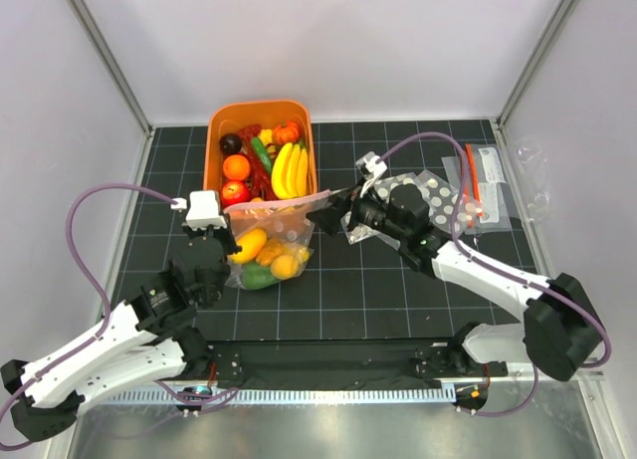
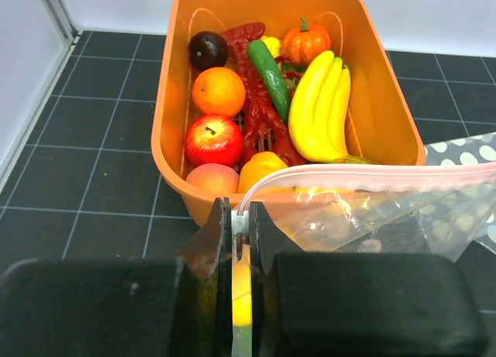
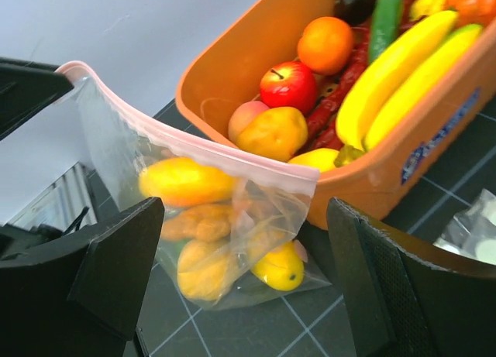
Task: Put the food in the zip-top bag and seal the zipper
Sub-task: Place the zipper food storage bag at the center of the board.
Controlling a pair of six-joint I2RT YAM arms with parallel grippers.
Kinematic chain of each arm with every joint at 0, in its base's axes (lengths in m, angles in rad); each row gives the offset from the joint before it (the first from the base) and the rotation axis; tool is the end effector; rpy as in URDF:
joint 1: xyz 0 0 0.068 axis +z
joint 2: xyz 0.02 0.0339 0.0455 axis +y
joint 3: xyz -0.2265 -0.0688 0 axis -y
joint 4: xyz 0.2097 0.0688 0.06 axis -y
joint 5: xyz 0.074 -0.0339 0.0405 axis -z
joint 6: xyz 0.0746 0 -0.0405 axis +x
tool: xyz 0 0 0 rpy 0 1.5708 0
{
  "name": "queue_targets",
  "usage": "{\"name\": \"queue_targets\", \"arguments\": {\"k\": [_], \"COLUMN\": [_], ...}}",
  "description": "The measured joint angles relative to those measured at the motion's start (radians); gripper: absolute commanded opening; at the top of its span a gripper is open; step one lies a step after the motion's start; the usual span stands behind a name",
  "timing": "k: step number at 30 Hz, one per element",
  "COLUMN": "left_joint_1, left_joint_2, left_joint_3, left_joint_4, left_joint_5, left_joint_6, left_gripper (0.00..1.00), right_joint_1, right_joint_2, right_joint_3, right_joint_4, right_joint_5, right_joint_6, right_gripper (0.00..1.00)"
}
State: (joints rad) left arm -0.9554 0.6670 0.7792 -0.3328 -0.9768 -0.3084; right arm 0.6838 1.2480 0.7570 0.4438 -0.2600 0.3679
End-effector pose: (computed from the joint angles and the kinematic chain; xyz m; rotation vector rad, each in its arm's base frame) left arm 0.1409 -0.0922 0.3114 -0.1332 1.6888 -0.0688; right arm 0.2261 0.2090 0.2754 -0.4773 1.6475 1.0074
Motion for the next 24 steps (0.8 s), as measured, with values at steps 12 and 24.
{"name": "queue_targets", "arguments": {"k": [12,24], "left_joint_1": [0.0,-0.001], "left_joint_2": [0.003,-0.019], "left_joint_3": [0.0,0.027], "left_joint_4": [-0.001,-0.071], "left_joint_5": [-0.019,0.056], "left_joint_6": [0.0,-0.033], "left_gripper": [0.0,0.01], "right_joint_1": [-0.042,-0.005], "right_joint_2": [0.17,-0.007], "right_joint_3": [0.086,0.11], "right_joint_4": [0.101,-0.103], "right_joint_5": [-0.245,-0.072], "right_joint_6": [0.03,0.085], "right_gripper": [0.27,0.01]}}
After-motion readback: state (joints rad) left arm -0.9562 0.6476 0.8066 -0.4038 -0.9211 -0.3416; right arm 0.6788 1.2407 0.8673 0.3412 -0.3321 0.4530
